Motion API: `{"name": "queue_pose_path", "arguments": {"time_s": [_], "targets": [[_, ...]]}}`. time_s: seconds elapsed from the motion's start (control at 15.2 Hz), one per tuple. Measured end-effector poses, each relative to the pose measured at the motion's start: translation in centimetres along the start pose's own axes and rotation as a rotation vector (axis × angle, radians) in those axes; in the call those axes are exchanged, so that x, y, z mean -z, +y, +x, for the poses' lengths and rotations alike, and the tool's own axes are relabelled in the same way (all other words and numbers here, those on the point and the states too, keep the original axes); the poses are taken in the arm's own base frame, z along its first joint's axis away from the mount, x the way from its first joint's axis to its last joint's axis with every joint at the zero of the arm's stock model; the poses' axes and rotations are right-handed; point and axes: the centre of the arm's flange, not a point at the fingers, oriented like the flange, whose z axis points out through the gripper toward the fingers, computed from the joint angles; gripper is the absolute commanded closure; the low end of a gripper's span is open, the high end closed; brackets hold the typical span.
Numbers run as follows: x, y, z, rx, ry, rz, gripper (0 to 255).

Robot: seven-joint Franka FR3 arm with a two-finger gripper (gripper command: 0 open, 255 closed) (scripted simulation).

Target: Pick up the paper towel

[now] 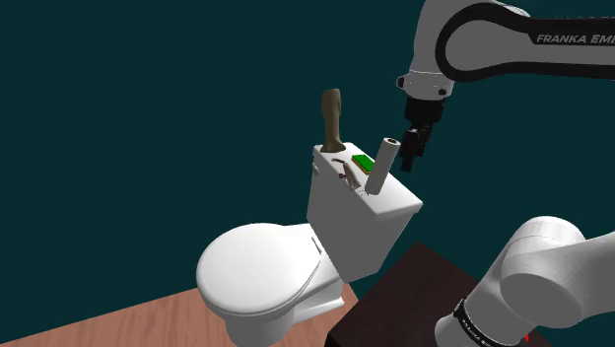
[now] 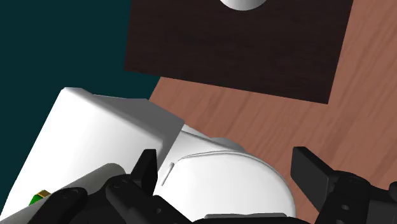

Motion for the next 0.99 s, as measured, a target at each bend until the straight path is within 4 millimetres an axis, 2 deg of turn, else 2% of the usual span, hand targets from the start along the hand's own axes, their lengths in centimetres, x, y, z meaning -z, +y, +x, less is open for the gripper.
{"name": "queue_pose_path", "arguments": {"time_s": [0.07, 0.2, 0.59, 0.73, 0.99], "targets": [[0.0, 0.0, 0.0, 0.0, 0.0, 0.0, 0], [-0.2, 1.7, 0.2, 0.037, 0.009, 0.009, 0], [-1.3, 9.5, 1.4, 0.233, 0.052, 0.048, 0], [-1.7, 12.5, 2.5, 0.299, 0.067, 0.062, 0], [-3.1, 17.1, 4.4, 0.437, 0.098, 0.089, 0]]}}
